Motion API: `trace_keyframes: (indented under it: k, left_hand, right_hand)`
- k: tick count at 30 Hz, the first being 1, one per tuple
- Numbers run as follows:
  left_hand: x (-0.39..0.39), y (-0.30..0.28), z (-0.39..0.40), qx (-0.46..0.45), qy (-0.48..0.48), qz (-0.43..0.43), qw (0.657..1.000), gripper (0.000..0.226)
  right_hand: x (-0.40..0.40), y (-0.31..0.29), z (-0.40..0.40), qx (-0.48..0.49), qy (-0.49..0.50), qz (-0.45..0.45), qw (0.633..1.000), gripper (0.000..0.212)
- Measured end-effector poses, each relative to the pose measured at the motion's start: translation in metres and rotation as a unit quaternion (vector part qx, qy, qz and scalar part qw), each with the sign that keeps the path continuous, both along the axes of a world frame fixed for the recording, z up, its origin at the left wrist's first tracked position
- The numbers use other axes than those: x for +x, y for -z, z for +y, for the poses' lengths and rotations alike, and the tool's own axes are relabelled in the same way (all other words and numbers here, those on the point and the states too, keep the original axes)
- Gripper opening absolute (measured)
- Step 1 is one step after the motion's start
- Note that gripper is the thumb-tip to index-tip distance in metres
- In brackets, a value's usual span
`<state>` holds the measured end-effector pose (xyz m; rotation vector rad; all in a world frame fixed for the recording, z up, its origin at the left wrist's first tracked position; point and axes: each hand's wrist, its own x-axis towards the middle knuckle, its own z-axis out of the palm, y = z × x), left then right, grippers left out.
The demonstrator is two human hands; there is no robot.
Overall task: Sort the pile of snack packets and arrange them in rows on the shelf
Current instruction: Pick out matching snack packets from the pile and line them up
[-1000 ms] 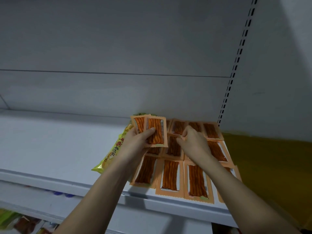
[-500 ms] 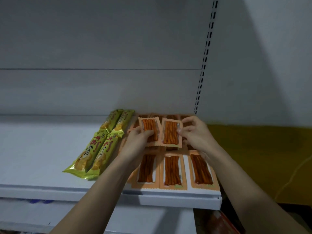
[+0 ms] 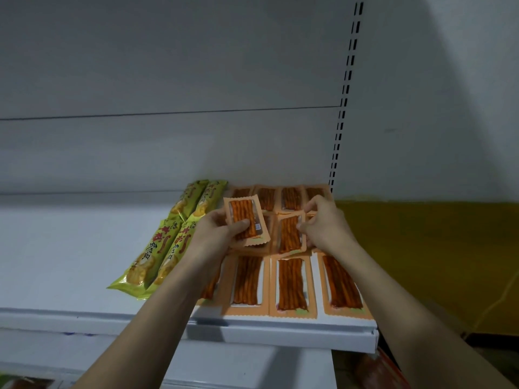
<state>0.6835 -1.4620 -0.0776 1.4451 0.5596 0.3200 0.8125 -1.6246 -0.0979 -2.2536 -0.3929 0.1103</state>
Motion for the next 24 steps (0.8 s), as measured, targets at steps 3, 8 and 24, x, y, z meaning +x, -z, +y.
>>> trace_keyframes:
  k: [3,8,24]
  left_hand:
    - [0.0,0.003,-0.001,0.012,0.007,0.007,1.0,0.025]
    - [-0.006,0.013,-0.007,0.033,0.016,0.015,0.999,0.026]
    - [0.013,0.019,-0.041,0.587,0.174,0.082,0.786,0.043]
  right_hand:
    - [-0.002,-0.004,0.002,-0.049,-0.005,-0.077,0.996,0.022]
    - [-0.017,-0.011,0.006,-0.032,-0.045,-0.09,0.994,0.012]
    - [0.003,-0.026,-0.057,0.129,0.028,0.147,0.98,0.034]
